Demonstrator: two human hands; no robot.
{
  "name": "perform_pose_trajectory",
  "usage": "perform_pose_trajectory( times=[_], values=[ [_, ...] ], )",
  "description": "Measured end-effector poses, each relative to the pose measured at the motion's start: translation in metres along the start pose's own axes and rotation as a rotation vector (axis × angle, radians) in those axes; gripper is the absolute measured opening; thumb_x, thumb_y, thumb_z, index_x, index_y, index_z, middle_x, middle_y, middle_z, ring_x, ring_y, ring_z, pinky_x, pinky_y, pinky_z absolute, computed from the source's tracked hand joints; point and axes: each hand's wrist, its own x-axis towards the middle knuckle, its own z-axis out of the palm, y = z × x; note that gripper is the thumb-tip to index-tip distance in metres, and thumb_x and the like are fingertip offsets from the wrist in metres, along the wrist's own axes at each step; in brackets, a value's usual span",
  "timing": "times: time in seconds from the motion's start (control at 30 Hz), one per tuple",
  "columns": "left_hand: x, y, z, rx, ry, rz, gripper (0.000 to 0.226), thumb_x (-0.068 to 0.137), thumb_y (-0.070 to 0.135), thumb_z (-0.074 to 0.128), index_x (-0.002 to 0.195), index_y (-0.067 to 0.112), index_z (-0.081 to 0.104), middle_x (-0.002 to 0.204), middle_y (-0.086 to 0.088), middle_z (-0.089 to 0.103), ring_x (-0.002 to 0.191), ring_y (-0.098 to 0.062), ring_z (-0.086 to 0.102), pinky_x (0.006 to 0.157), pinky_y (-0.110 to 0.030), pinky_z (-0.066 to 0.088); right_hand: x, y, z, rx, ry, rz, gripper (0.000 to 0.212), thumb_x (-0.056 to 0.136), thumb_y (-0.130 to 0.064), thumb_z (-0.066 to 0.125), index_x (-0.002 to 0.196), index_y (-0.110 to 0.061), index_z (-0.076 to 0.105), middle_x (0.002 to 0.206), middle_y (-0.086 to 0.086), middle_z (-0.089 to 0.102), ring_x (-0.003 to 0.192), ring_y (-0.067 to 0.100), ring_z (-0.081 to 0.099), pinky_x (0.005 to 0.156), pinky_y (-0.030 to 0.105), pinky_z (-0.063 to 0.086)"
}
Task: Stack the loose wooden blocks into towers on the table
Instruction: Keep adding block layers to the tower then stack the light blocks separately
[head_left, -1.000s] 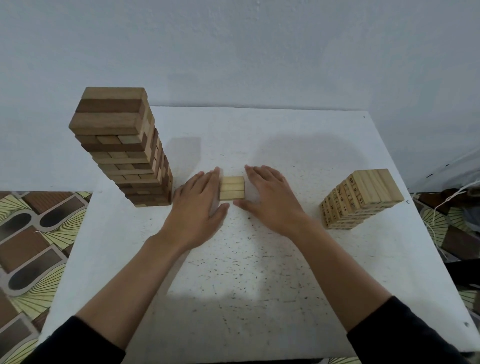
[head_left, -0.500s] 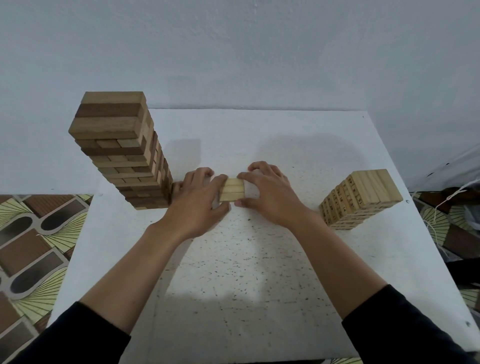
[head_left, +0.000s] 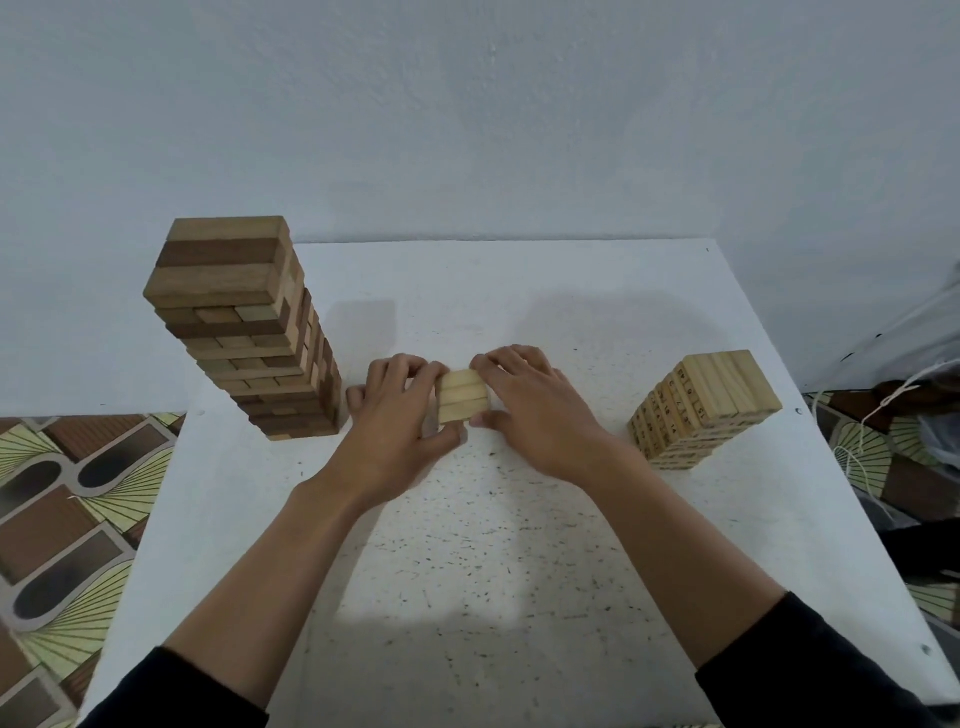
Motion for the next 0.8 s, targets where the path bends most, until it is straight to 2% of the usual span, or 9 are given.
perform_pose_trajectory(
  times=[0.1, 0.23, 0.43, 0.63, 0.8],
  values=[
    [-0.001, 0.011, -0.013, -0.110, 0.055, 0.049, 0.061, 0.080, 0.063, 0.040, 0.130, 0.029, 0.049, 0.120, 0.012, 0.038, 0.115, -0.004, 0.025, 0.091, -0.034, 0.027, -0.008, -0.006, -0.023, -0.032, 0.043, -0.029, 0.049, 0.100, -0.037, 0.057, 0.142, -0.018, 0.041, 0.146, -0.005, 0.041, 0.139, 0.018, 0.026, 0.108, 0.041, 0.037],
    [0.003, 0.030, -0.037, -0.181, 0.141, 0.123, 0.052, 0.085, 0.056, 0.046, 0.131, 0.030, 0.049, 0.123, 0.012, 0.040, 0.117, -0.004, 0.028, 0.091, -0.034, 0.029, -0.019, -0.015, -0.060, -0.074, 0.131, -0.061, 0.047, 0.100, -0.036, 0.057, 0.140, -0.017, 0.042, 0.141, -0.006, 0.043, 0.131, 0.016, 0.032, 0.104, 0.039, 0.040],
    [0.013, 0.062, -0.072, -0.284, 0.132, 0.210, 0.049, 0.084, 0.054, 0.052, 0.129, 0.034, 0.050, 0.123, 0.013, 0.042, 0.121, -0.005, 0.033, 0.102, -0.040, 0.039, -0.042, -0.016, -0.111, 0.006, 0.200, -0.071, 0.040, 0.098, -0.038, 0.059, 0.132, -0.021, 0.048, 0.128, -0.012, 0.047, 0.117, 0.008, 0.039, 0.096, 0.031, 0.041],
    [0.026, 0.100, -0.082, -0.370, 0.123, 0.275, 0.046, 0.077, 0.058, 0.061, 0.119, 0.039, 0.056, 0.116, 0.018, 0.052, 0.119, -0.008, 0.045, 0.101, -0.038, 0.041, -0.066, 0.018, -0.145, 0.193, 0.098, -0.050, 0.044, 0.094, -0.050, 0.058, 0.133, -0.032, 0.050, 0.124, -0.027, 0.047, 0.124, -0.002, 0.038, 0.099, 0.019, 0.035],
    [0.035, 0.141, -0.062, -0.382, 0.142, 0.289, 0.051, 0.070, 0.066, 0.061, 0.114, 0.042, 0.057, 0.110, 0.021, 0.054, 0.111, -0.004, 0.049, 0.099, -0.041, 0.045, -0.090, 0.060, -0.166, 0.239, 0.015, 0.024, 0.052, 0.079, -0.066, 0.057, 0.129, -0.050, 0.050, 0.124, -0.040, 0.044, 0.126, -0.015, 0.031, 0.102, 0.022, 0.034]
  ],
)
